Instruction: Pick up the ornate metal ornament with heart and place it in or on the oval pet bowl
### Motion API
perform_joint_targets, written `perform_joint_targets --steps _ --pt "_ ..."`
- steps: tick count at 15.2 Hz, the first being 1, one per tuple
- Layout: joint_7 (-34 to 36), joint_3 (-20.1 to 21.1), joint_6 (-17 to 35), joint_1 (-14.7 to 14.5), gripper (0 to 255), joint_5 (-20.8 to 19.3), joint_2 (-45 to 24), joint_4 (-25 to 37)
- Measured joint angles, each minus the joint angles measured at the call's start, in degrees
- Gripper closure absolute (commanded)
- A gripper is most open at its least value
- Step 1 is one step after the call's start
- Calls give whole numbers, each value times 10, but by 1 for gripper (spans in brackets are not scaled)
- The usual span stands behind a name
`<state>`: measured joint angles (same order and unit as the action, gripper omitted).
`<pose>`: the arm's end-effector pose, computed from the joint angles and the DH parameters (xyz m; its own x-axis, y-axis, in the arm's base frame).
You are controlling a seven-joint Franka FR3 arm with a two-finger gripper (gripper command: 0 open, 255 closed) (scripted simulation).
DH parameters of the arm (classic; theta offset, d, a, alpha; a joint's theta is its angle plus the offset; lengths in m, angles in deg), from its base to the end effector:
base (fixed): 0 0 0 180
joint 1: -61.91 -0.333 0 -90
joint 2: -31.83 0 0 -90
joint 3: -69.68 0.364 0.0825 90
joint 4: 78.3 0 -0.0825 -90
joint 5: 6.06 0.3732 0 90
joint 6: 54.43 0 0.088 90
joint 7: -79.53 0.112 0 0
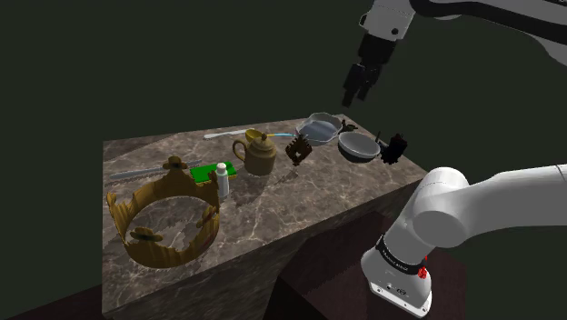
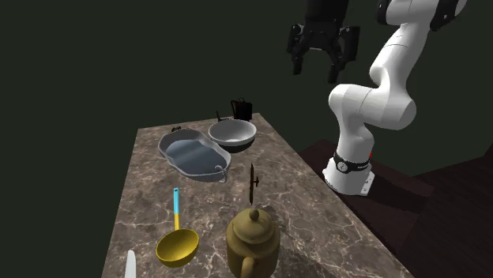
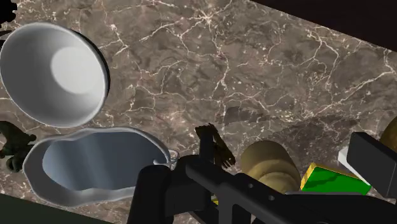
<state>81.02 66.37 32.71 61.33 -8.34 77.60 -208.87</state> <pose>0.2530 -0.0255 0.6531 0.9974 -0.0598 0.0399 -0.0597 -0.9982 -0.0028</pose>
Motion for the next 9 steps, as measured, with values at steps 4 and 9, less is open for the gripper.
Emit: perform_joint_targets --steps 4,9 --pt "-64 -32 35 -15 0 -12 -10 -25" --pt "-217 -104 118 -52 0 -31 -54 -67"
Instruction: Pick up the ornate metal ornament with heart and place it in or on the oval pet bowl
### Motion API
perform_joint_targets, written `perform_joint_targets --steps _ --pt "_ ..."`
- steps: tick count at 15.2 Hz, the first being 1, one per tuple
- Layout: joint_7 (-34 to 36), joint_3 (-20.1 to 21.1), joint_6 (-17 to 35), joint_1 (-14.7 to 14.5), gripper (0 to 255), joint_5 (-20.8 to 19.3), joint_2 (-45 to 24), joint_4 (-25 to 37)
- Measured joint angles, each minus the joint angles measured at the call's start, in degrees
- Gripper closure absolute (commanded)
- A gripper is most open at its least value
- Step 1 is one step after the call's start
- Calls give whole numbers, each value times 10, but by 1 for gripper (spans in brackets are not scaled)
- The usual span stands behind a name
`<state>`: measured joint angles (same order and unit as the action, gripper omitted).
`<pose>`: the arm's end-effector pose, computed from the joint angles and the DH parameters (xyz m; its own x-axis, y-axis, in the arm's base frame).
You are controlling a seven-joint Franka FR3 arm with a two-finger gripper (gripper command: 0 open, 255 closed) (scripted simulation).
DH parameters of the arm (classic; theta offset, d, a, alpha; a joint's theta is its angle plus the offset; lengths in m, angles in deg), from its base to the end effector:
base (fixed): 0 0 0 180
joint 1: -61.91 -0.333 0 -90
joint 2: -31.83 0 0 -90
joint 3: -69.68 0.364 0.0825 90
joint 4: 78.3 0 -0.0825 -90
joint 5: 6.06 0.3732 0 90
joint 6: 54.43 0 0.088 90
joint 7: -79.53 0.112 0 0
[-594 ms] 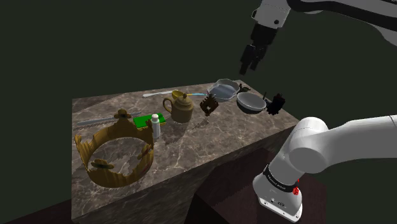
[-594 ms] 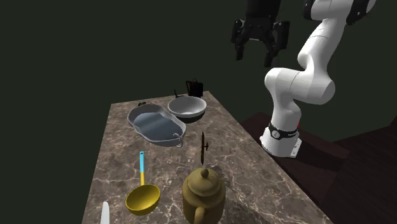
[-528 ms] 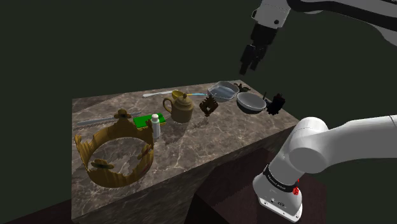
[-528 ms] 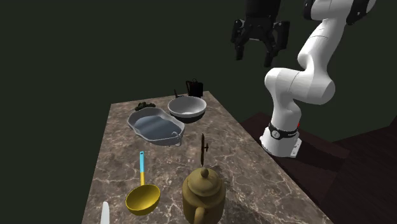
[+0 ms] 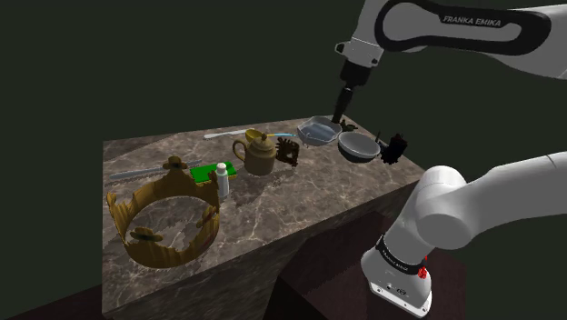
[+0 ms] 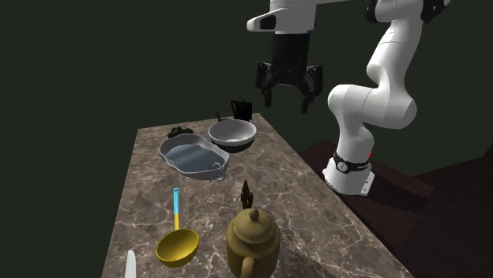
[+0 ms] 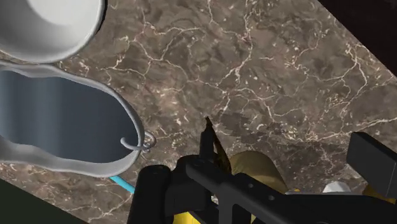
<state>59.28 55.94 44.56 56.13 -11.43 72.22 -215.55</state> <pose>0.2981 -0.0733 0.5841 0.9599 0.2769 0.0440 0.2790 -0.9590 -0.0494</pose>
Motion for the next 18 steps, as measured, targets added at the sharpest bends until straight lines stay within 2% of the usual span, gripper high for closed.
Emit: perform_joint_targets --steps 6,11,13,18 --pt "-192 -85 95 -56 0 0 -97 -7" --pt "-359 -146 172 -111 0 33 -205 8" --pt "-390 -156 191 -119 0 41 -225 5" --pt "-406 -163 231 -125 0 51 -247 -16"
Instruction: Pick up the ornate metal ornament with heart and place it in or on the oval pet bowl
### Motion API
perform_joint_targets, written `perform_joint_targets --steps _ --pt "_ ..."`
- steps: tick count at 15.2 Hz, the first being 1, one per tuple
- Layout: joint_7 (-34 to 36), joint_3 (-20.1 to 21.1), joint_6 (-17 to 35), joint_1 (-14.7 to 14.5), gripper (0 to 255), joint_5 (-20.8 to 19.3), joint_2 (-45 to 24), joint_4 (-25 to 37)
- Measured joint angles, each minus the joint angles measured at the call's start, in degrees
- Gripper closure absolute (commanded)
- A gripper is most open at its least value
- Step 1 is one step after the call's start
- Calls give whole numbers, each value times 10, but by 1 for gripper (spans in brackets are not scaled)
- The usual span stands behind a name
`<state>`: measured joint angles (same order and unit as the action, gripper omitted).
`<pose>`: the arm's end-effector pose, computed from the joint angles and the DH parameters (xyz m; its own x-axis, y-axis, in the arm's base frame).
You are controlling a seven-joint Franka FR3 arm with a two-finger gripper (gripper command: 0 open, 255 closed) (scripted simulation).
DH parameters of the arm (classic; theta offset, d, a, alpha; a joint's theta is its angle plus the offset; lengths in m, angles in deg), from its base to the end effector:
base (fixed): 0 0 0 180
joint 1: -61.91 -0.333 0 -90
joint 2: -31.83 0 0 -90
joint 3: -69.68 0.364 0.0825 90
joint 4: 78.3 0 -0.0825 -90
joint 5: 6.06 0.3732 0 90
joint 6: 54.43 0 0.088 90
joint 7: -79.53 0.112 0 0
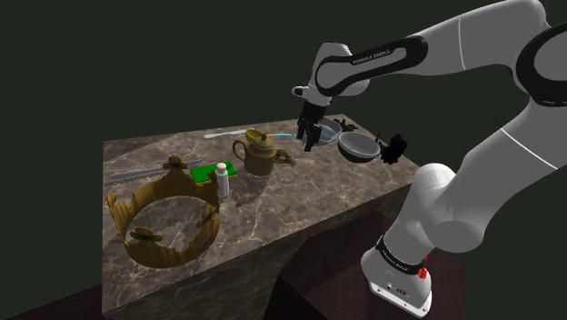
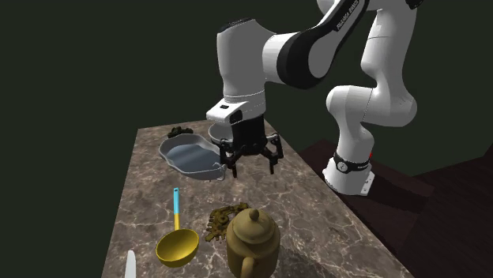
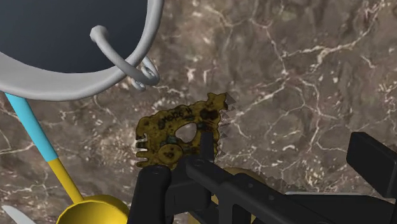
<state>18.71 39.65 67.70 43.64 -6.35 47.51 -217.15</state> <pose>0.4182 -0.0952 0.4410 0.6392 0.7639 0.0889 0.7685 -0.6303 -0.1098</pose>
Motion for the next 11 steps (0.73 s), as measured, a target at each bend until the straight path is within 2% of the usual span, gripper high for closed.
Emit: perform_joint_targets --steps 7,8,11 --pt "-2 -1 15 -2 0 3 -5 -10" --pt "-2 -1 15 -2 255 3 -5 -10" --pt "-2 -1 15 -2 255 3 -5 -10"
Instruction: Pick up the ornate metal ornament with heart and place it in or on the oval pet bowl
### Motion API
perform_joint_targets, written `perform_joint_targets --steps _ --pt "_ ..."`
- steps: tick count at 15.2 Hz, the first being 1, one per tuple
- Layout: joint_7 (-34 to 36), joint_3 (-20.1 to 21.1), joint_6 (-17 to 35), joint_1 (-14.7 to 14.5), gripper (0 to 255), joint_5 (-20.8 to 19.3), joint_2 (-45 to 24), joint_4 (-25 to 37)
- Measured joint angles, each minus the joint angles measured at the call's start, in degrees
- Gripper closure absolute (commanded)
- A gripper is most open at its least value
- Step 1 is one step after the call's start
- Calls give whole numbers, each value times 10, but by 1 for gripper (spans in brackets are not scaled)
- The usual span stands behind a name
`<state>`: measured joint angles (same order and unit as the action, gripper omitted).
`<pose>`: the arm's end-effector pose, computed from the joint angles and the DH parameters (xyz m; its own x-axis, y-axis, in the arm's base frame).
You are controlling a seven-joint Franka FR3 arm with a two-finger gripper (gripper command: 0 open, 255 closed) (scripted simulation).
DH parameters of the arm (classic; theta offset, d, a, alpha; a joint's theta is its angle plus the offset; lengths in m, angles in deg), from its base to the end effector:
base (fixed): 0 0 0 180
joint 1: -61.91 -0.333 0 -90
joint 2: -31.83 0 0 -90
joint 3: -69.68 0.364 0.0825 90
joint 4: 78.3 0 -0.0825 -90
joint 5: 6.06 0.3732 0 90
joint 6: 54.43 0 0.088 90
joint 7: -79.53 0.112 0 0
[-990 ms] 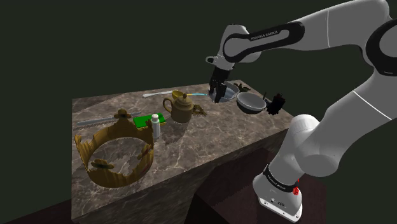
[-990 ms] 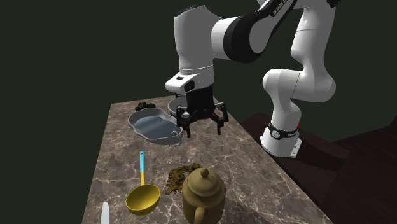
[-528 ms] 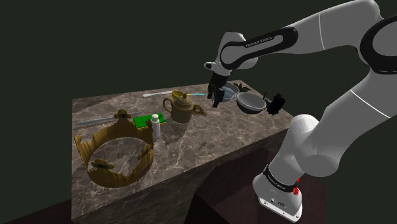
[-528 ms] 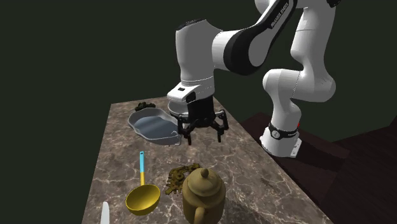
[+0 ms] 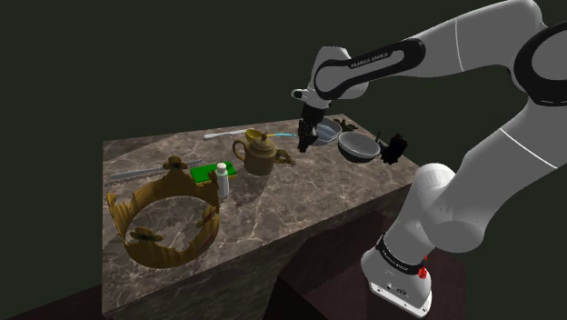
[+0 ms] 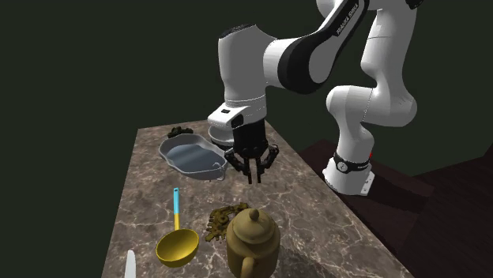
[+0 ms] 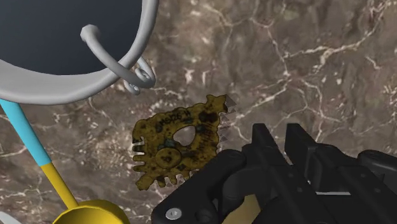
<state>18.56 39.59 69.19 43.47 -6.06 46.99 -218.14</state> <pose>0.4179 -0.0929 0.4323 0.6388 0.7642 0.0892 0.7689 -0.6299 -0.1094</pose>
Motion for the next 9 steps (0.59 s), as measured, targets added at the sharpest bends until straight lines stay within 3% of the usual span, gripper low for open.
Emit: perform_joint_targets --steps 6,7,9 --pt "0 0 0 0 255 0 0 0" --pt "0 0 0 0 0 0 0 0" --pt "-6 -3 1 -4 0 6 -15 11"
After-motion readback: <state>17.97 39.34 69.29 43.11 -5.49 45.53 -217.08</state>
